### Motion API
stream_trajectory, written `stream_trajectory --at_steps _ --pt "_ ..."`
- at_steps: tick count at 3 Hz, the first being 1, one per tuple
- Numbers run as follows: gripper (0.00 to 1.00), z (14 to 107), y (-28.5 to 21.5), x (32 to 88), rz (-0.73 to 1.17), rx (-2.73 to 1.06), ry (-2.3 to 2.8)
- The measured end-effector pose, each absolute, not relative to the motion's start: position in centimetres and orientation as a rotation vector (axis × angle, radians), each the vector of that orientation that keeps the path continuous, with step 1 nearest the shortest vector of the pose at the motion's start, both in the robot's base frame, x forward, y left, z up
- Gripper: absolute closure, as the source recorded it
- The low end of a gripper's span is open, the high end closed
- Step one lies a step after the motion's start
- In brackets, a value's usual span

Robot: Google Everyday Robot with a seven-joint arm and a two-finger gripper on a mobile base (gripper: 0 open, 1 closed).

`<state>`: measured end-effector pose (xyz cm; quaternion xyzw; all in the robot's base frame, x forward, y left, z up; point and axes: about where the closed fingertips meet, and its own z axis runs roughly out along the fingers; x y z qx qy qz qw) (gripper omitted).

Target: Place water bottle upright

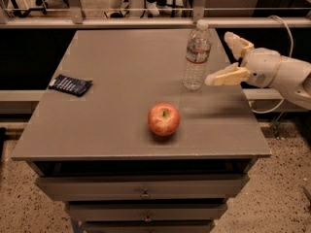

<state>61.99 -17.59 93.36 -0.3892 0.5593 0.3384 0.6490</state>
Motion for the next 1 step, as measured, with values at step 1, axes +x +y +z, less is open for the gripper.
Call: stream_trajectory --at_steps 1 --pt "0.0 94.12 -22.59 59.63 0.643 -0.906 1.412"
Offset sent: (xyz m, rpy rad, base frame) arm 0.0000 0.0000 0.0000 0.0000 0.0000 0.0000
